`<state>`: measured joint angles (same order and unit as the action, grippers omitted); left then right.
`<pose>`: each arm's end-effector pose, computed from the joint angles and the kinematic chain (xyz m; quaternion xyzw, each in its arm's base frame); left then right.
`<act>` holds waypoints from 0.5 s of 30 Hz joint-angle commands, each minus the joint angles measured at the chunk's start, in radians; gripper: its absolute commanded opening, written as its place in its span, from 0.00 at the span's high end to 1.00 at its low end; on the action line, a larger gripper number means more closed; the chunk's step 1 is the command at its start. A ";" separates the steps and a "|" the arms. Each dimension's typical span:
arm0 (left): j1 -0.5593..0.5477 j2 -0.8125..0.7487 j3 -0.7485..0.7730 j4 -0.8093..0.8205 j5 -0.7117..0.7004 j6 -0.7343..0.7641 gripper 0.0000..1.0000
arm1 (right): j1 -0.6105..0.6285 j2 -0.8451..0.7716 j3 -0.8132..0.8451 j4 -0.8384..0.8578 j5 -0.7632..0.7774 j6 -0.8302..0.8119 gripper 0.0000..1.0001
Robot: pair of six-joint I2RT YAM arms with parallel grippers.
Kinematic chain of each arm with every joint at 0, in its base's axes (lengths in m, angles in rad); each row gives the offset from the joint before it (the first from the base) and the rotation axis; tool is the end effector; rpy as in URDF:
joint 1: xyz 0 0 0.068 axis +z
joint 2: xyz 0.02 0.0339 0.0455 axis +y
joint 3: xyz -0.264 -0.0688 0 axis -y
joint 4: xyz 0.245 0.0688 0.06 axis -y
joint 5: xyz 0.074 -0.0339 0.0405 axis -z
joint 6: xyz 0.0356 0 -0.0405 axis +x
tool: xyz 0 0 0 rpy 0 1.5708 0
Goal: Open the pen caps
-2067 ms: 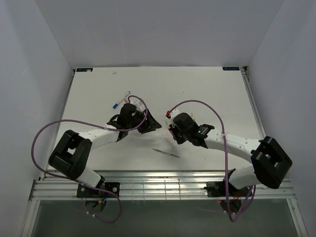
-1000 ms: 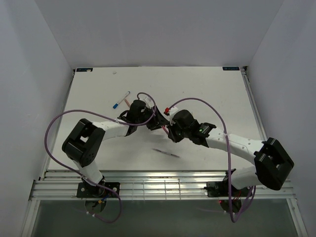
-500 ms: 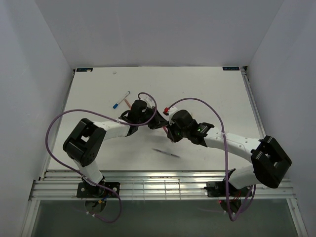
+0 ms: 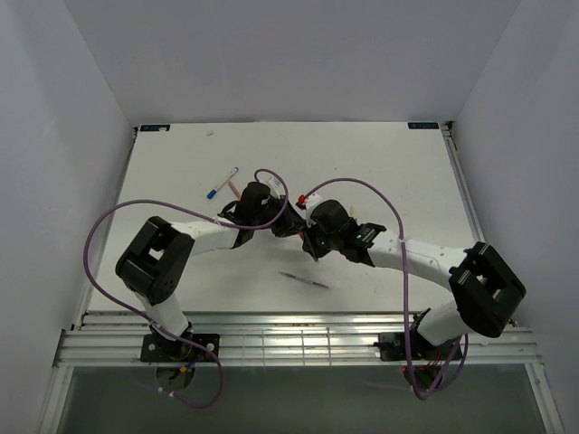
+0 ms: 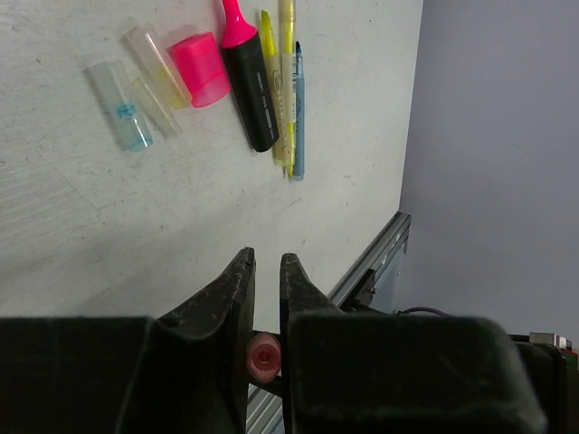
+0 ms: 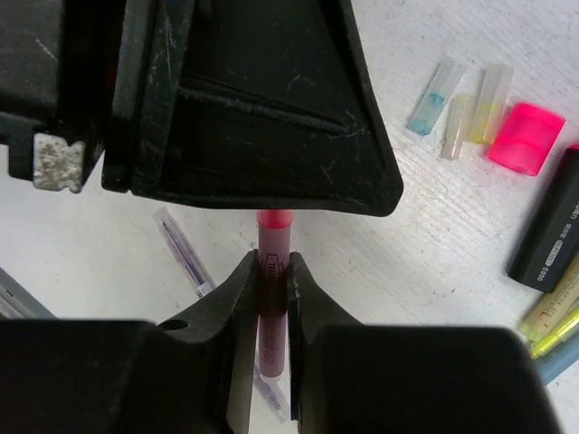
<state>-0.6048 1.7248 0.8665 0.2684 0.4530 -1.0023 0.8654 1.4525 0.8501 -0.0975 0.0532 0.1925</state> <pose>0.2825 -0.2142 0.1692 -0.0660 0.8636 -0.4679 0.1760 0.2015 0.2337 0.2157 -0.2886 0.8592 0.1920 0.3762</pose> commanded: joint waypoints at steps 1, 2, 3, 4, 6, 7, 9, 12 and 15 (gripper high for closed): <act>0.007 -0.028 0.078 -0.015 0.007 -0.012 1.00 | 0.010 0.002 0.001 0.019 0.052 0.007 0.92; 0.010 -0.021 0.089 -0.038 0.001 -0.015 1.00 | 0.014 -0.003 -0.012 0.019 0.083 0.008 0.92; 0.014 -0.022 0.097 -0.046 -0.022 -0.019 1.00 | 0.018 -0.020 -0.029 0.024 0.118 0.008 0.92; 0.020 -0.022 0.120 -0.055 -0.039 -0.022 1.00 | 0.035 -0.029 -0.064 0.027 0.216 0.008 0.92; 0.031 -0.005 0.156 -0.124 -0.088 -0.024 1.00 | 0.052 -0.050 -0.094 0.028 0.310 -0.014 0.92; 0.040 0.004 0.195 -0.139 -0.100 -0.021 1.00 | 0.076 -0.055 -0.106 0.018 0.426 -0.024 0.92; 0.056 0.035 0.218 -0.160 -0.091 -0.028 1.00 | 0.096 -0.075 -0.117 0.005 0.517 -0.073 0.92; 0.086 0.050 0.215 -0.121 -0.067 -0.081 1.00 | 0.098 -0.106 -0.140 0.013 0.591 -0.137 0.92; 0.092 0.050 0.233 -0.117 -0.059 -0.079 1.00 | 0.069 -0.142 -0.141 0.022 0.532 -0.150 0.92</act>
<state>-0.5903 1.7973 1.0554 0.1242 0.4683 -1.0569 0.9642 1.3621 0.7525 0.0525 0.4728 0.0982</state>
